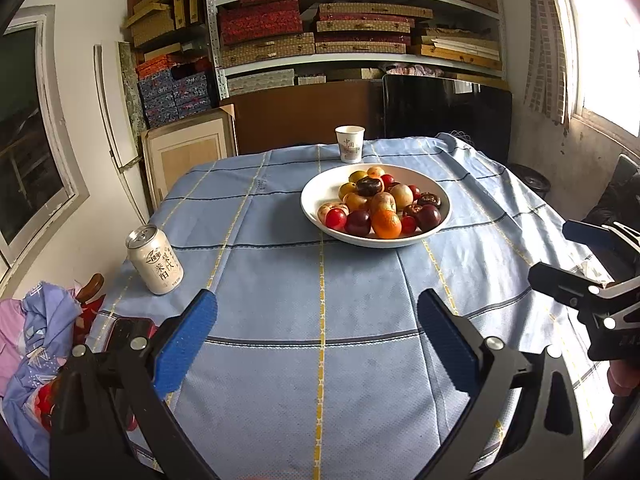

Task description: Organize fruits

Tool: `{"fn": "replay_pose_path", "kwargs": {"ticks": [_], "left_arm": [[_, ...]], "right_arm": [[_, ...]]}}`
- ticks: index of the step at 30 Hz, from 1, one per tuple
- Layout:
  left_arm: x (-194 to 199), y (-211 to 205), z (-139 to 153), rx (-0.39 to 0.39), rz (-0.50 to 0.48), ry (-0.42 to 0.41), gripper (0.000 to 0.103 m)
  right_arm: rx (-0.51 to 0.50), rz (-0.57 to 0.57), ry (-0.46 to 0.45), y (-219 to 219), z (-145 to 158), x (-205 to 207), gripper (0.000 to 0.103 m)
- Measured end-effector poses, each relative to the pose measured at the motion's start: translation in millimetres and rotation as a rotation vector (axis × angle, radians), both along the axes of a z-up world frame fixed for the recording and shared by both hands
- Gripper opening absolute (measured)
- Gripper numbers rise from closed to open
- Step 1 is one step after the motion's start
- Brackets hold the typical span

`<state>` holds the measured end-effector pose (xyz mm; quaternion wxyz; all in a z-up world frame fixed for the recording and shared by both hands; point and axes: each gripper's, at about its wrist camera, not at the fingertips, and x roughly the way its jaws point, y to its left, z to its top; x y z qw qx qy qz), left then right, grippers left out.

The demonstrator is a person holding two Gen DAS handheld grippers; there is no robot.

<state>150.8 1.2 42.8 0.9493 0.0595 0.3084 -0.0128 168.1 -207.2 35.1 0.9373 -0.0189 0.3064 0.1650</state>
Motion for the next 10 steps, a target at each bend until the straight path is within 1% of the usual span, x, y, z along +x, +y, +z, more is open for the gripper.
{"fn": "replay_pose_path", "kwargs": {"ticks": [6,10], "left_arm": [[1.9,2.6,-0.3,-0.003,0.008,0.001,0.098],[5.0,4.0,-1.9,-0.01,0.009,0.016,0.098]], "right_arm": [[-0.002,0.001,0.005,-0.3,-1.1,1.4,0.099],[0.001,0.002,0.008,-0.9,-1.6,1.9,0.099]]}}
